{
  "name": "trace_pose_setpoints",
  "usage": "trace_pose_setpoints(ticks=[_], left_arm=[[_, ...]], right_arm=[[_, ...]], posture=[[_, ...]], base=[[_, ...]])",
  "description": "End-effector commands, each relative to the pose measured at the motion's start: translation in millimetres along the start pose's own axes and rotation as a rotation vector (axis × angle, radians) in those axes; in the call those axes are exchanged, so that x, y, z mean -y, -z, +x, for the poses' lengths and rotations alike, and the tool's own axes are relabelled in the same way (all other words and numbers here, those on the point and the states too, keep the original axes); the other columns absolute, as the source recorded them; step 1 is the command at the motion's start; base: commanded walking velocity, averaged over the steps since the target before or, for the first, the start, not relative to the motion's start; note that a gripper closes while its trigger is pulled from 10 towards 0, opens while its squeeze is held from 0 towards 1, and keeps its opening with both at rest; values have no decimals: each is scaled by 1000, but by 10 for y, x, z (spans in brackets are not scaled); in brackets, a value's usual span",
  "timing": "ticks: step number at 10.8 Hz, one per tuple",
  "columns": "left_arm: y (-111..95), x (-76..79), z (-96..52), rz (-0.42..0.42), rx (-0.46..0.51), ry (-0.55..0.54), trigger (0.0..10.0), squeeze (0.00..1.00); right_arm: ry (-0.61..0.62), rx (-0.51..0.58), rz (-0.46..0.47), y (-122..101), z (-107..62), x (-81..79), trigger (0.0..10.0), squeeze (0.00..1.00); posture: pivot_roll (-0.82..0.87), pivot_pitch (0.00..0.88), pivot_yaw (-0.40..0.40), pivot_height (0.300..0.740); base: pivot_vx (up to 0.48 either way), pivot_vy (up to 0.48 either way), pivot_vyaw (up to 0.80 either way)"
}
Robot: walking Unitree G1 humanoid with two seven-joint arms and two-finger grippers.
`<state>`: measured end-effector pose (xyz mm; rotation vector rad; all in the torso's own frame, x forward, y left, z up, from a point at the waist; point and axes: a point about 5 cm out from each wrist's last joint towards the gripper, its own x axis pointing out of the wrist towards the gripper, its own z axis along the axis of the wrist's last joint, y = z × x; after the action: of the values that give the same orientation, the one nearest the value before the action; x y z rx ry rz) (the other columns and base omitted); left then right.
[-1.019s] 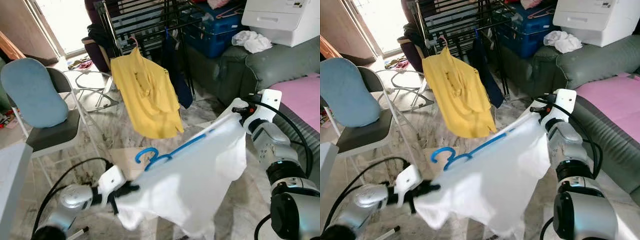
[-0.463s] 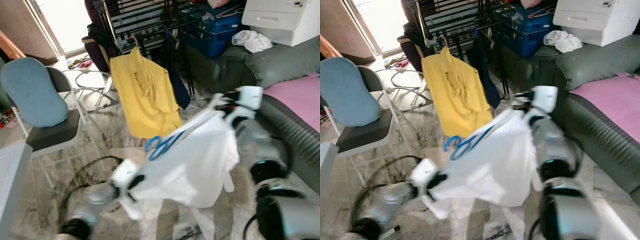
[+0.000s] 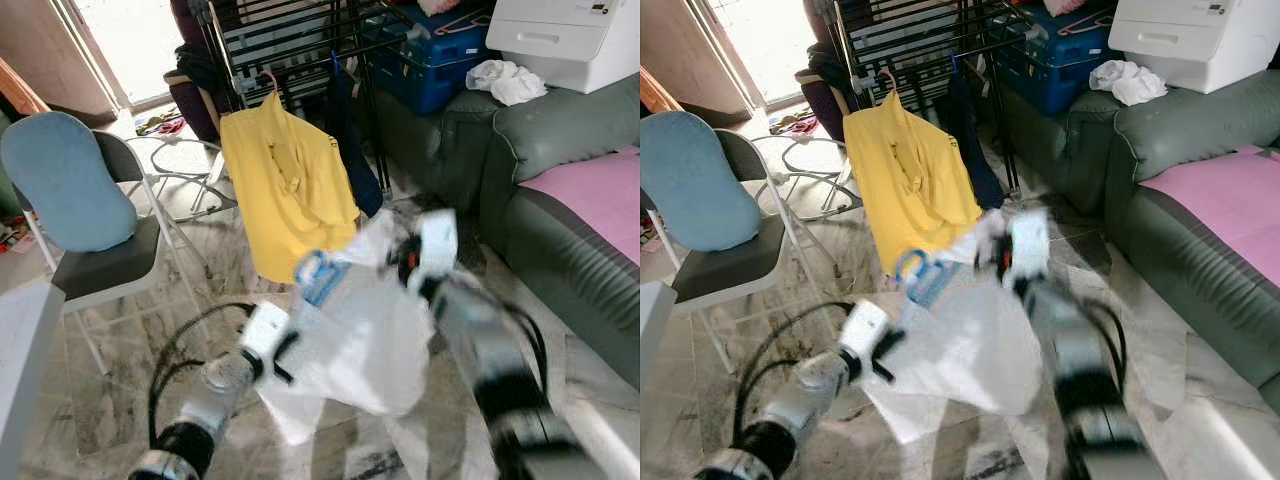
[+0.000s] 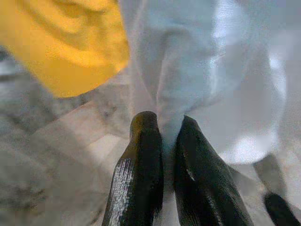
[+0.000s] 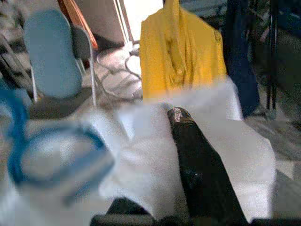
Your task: Hang hanger
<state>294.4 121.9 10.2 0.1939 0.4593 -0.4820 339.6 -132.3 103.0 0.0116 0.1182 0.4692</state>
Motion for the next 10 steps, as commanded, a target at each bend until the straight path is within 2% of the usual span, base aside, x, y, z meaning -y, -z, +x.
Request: trace_pose_setpoints(ticks=[1, 2, 3, 5, 7, 8, 9, 10], left_arm=[[-79, -245, -33, -36, 21, -129, 0, 0], [-82, -346, -55, -76, 24, -198, 0, 0], [-100, -384, -49, -171, 30, -222, 0, 0], [-164, -385, -18, -165, 40, -233, 0, 0], [-196, -368, -1, -184, 48, -227, 0, 0], [-206, -362, 0, -187, 53, -221, 0, 0], [-211, -364, -3, -193, 58, -216, 0, 0], [-208, -380, -10, -194, 59, -216, 0, 0]], right_arm=[[-44, -6, -22, -5, -2, -84, 0, 0], [-55, -39, -8, 96, -73, -113, 0, 0], [-136, -95, -11, 228, -132, -249, 0, 0], [-296, -205, -7, 470, -265, -482, 0, 0], [-307, -314, -37, 720, -394, -482, 0, 0], [-263, -354, -105, 806, -429, -426, 4078, 0], [-201, -319, -92, 778, -426, -328, 10000, 1000], [-198, -292, -149, 736, -429, -290, 10000, 1000]], posture=[[-138, 0, 163, 740], [-140, 0, 164, 740], [-142, 0, 166, 740], [-143, 0, 168, 740], [-140, 0, 165, 740], [-138, 0, 164, 740], [-136, 0, 160, 740], [-138, 0, 161, 740]], base=[[0, 0, 0], [0, 0, 0], [0, 0, 0], [0, 0, 0], [0, 0, 0], [0, 0, 0], [0, 0, 0], [0, 0, 0]])
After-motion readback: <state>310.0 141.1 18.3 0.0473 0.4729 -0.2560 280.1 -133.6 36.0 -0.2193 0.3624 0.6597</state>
